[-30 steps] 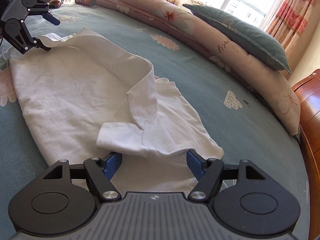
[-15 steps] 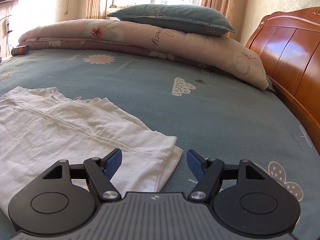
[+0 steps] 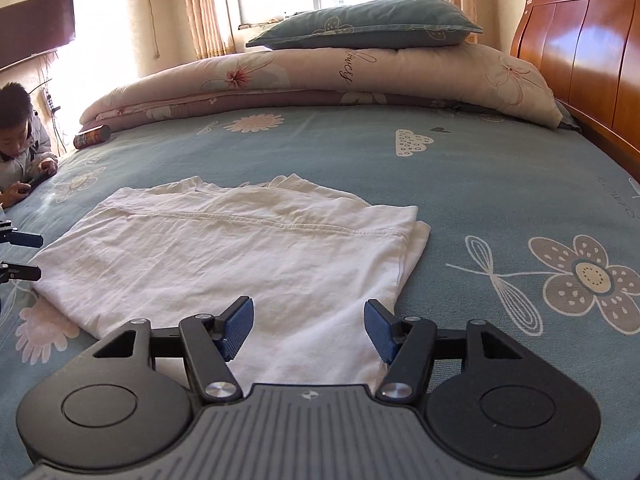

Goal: Fold clothes

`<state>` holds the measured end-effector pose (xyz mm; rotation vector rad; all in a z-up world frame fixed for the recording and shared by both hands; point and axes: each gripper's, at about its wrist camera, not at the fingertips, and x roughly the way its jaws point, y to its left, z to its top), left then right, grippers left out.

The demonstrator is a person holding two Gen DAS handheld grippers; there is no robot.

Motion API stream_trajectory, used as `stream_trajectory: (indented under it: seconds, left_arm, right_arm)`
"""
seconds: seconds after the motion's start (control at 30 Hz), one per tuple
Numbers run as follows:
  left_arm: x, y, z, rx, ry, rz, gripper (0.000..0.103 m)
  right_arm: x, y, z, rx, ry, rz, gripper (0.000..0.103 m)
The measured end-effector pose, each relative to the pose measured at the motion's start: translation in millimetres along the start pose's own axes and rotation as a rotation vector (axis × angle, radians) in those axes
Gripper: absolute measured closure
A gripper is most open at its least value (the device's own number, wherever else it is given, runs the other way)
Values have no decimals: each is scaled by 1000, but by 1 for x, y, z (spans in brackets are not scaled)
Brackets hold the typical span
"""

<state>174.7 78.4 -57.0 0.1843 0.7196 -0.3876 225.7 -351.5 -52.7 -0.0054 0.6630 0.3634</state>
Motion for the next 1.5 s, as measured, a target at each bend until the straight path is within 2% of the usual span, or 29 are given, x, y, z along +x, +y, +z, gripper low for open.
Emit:
stream_trajectory:
  seconds: [0.17, 0.27, 0.43, 0.6, 0.73, 1.0, 1.07, 1.17, 1.33, 1.43, 1.5]
  left_arm:
    - [17, 16, -15, -104, 104, 45, 25]
    - [0, 22, -27, -128, 118, 28, 25]
    - [7, 9, -19, -92, 88, -16, 25]
    - [14, -4, -10, -56, 57, -61, 22]
    - [20, -14, -3, -27, 32, -96, 22]
    - [-5, 64, -15, -192, 55, 293, 22]
    - [-14, 71, -14, -222, 47, 286, 22]
    - [-18, 52, -8, -160, 20, 233, 22]
    - [1, -2, 1, -85, -30, 1, 21]
    - [13, -19, -6, -46, 15, 7, 21]
    - [15, -21, -16, -53, 55, 37, 21]
  right_arm:
    - [6, 5, -7, 37, 45, 29, 37]
    - [8, -3, -21, 73, 102, 20, 37]
    - [-3, -6, -21, 99, 74, -1, 38]
    - [6, 21, -3, 54, 38, 62, 38]
    - [19, 37, -6, 47, 26, 84, 38]
    - [22, 38, -20, 152, -28, 91, 37]
    - [22, 38, -19, 148, -26, 90, 37]
    - [23, 41, -17, 137, -17, 93, 37]
    - [22, 55, -13, 72, 11, 131, 34]
    - [26, 56, -18, 70, 55, 143, 34]
    - [20, 42, -25, 97, 69, 104, 34]
